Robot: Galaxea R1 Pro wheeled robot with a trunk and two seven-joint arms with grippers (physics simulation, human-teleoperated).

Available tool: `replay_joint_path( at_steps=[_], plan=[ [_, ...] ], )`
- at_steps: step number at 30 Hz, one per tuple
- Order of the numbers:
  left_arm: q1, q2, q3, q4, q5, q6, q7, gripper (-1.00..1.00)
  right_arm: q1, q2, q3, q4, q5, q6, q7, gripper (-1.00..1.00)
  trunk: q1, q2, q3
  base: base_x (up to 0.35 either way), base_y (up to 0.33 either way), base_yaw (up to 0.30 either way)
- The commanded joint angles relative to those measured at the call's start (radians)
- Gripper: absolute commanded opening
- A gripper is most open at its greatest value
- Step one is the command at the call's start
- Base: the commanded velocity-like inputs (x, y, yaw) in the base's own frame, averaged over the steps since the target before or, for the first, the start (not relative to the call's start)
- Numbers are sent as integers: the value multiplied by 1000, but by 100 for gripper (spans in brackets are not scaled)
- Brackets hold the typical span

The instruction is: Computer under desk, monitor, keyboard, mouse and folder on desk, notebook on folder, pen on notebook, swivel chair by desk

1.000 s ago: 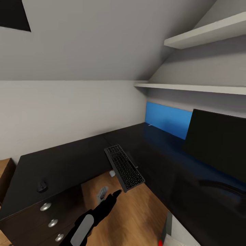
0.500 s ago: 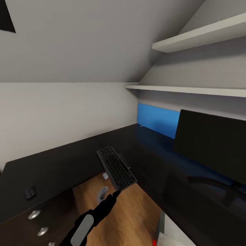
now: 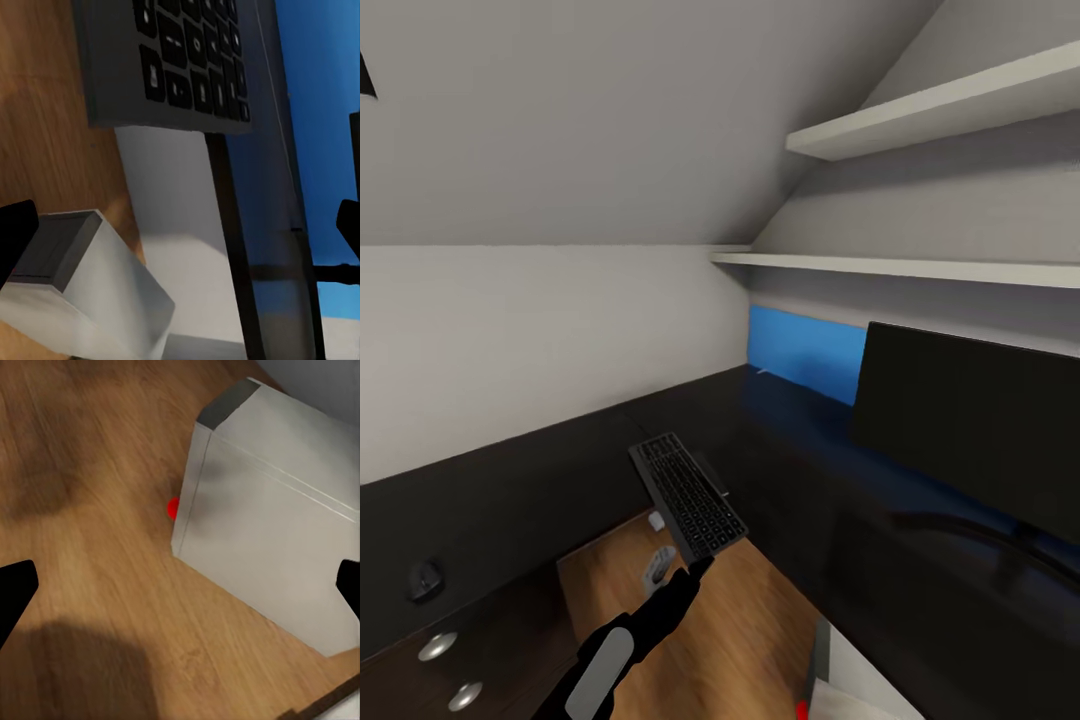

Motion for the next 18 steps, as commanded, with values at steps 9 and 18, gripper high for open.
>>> replay_joint_path(
  at_steps=[9,18],
  plan=[
    [-1,1,0,0,7,4,-1,100,-1,0,6,2,3,-3,-7,100,0,-1,-1,174,133,-9],
    [-1,2,0,0,8,4,-1,100,-1,0,6,2,4,-3,-7,100,0,-1,-1,48,34,-1]
  ],
)
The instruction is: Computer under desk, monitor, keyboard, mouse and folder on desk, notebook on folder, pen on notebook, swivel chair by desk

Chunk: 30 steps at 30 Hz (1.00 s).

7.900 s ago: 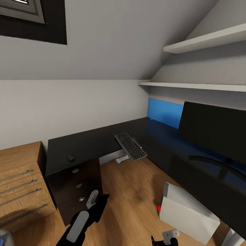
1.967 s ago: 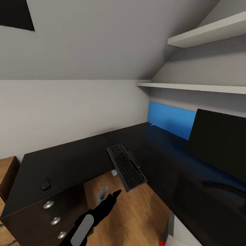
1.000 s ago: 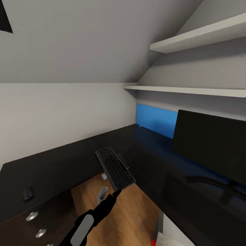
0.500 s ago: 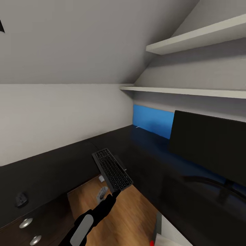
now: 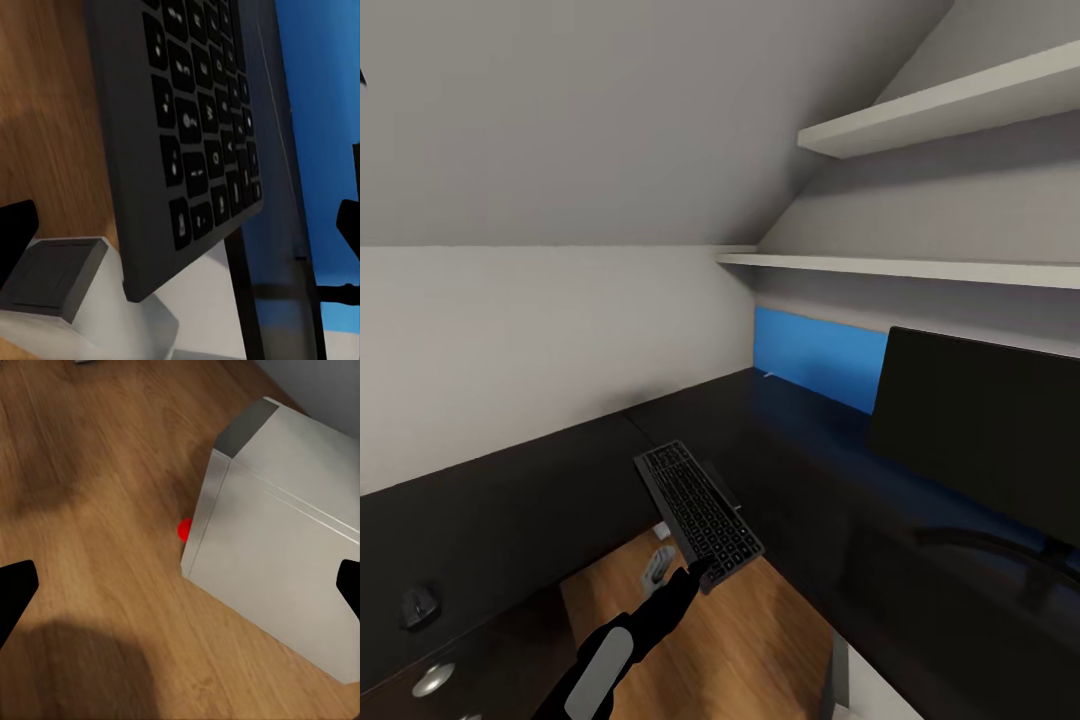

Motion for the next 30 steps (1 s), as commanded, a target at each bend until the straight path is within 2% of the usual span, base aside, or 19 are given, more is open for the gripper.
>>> replay_joint_path(
  at_steps=[1,30],
  plan=[
    [0,0,0,0,8,5,-1,100,-1,0,6,2,3,-3,-7,100,0,-1,-1,14,10,0],
    [-1,0,0,0,10,5,-1,100,-1,0,6,2,4,-3,-7,100,0,-1,-1,1,1,0]
  ],
)
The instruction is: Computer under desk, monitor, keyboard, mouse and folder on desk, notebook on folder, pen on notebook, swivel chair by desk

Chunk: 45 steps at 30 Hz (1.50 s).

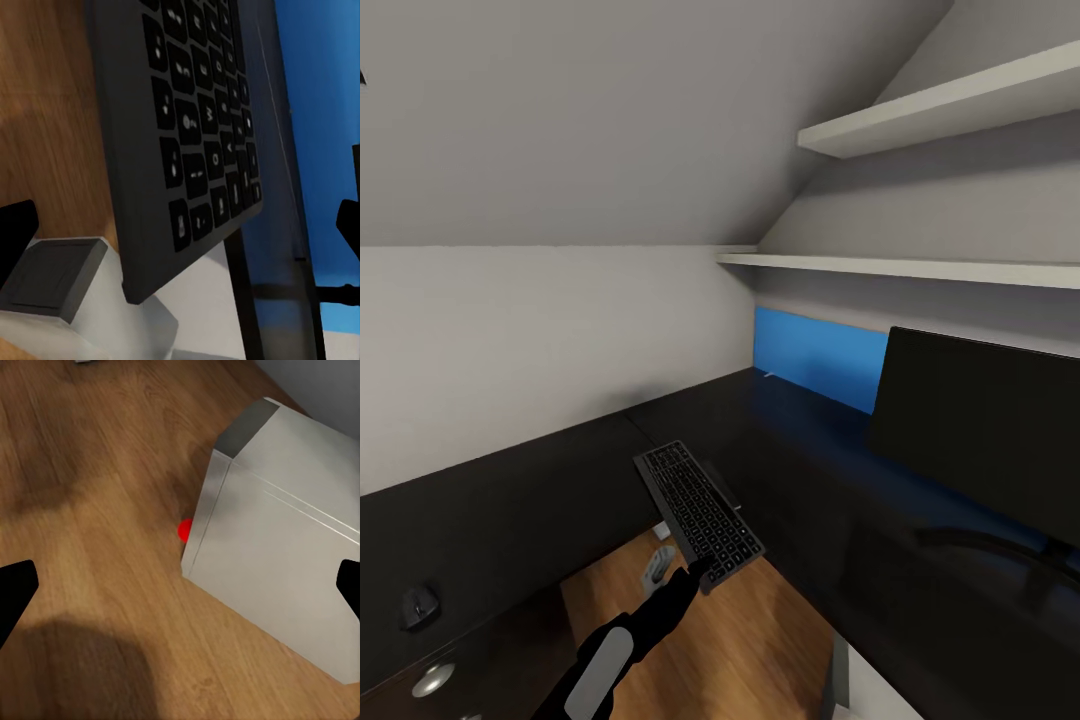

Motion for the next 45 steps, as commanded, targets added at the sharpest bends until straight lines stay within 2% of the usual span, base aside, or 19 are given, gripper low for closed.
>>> replay_joint_path(
  at_steps=[1,28,45],
  plan=[
    [0,0,0,0,8,5,-1,100,-1,0,6,2,3,-3,-7,100,0,-1,-1,0,0,0],
    [0,0,0,2,9,5,-1,100,-1,0,6,2,3,-3,-7,100,0,-1,-1,26,0,0],
    [-1,-1,3,36,12,5,-1,100,-1,0,6,2,3,-3,-7,100,0,-1,-1,45,0,0]
  ],
)
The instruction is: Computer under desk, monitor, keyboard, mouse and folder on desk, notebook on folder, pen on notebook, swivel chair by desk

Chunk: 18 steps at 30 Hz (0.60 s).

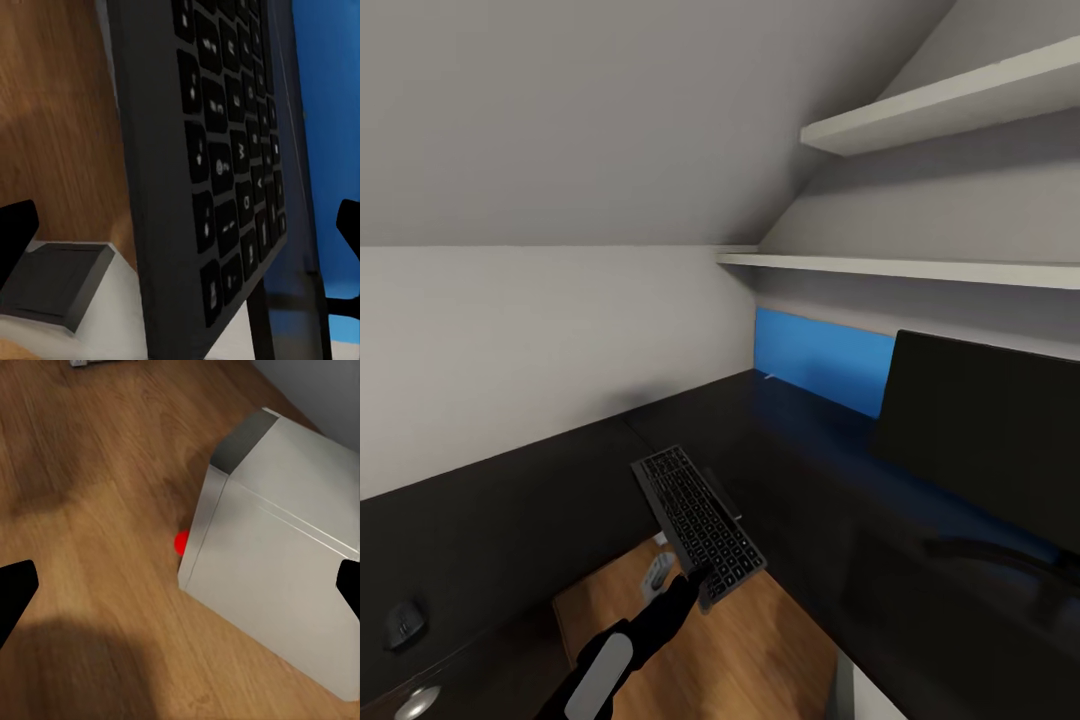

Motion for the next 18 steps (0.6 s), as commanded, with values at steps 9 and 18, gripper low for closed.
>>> replay_joint_path(
  at_steps=[9,18],
  plan=[
    [-1,-1,-1,1,6,4,-1,100,-1,0,6,2,3,-3,-7,100,0,-1,-1,48,0,0],
    [-1,-2,-2,1,6,4,-1,100,-1,0,6,2,3,-3,-7,100,0,-1,-1,3,0,0]
  ],
)
